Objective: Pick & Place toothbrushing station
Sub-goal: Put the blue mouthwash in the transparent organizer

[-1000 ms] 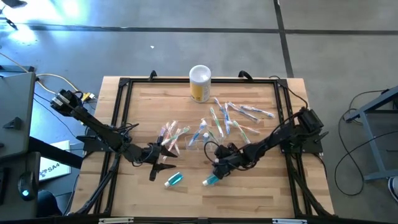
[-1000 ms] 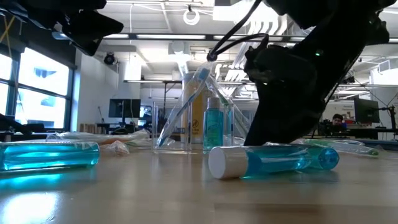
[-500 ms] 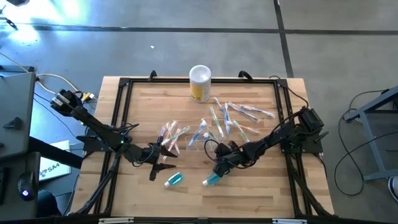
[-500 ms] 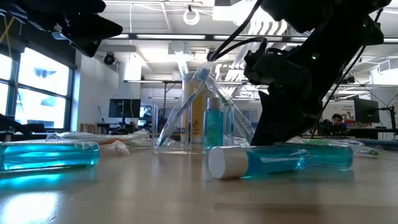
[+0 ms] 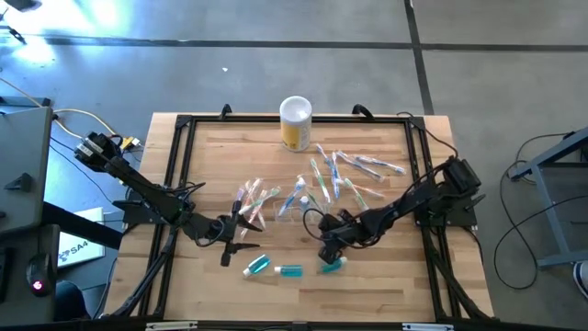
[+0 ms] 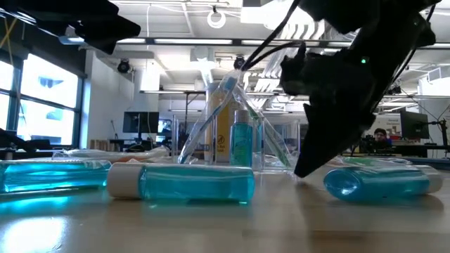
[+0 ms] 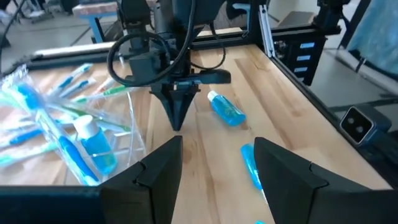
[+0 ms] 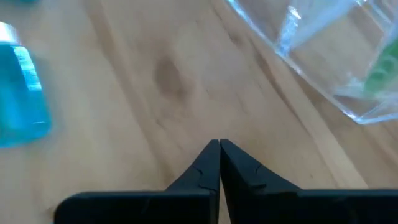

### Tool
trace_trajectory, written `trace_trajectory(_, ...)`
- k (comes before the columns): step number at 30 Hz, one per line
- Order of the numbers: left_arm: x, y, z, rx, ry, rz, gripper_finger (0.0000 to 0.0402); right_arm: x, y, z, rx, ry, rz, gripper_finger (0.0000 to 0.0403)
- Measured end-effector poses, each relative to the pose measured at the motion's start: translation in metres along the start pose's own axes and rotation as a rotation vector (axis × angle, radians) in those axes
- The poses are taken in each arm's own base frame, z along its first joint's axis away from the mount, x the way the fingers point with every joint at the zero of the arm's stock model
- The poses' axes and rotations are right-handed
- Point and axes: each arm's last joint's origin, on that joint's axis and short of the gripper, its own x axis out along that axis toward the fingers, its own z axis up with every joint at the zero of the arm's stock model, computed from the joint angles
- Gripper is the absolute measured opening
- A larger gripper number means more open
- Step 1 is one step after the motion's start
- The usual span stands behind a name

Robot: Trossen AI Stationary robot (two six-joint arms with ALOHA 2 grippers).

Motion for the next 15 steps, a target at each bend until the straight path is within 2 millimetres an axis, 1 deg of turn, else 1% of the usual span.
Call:
trace_trajectory(3,0.0,0.0,0.0,0.015,0.0,0.0,0.0191,-0.008,0.002,0.005,-0.009,-0.032,0.018,0.0002)
trace_trajectory(6,0.0,0.0,0.0,0.017,0.005,0.0,0.0191,-0.012,0.001,0.006,-0.043,-0.031,0.006,0.0002)
trace_trajectory(10,0.0,0.0,0.0,0.013,-0.003,-0.001,0.0191,-0.023,0.006,0.004,-0.161,-0.035,0.023,0.0003)
trace_trajectory(15,0.0,0.0,0.001,0.011,-0.005,0.0,0.0191,-0.046,0.017,0.003,-0.233,0.008,0.178,0.0003)
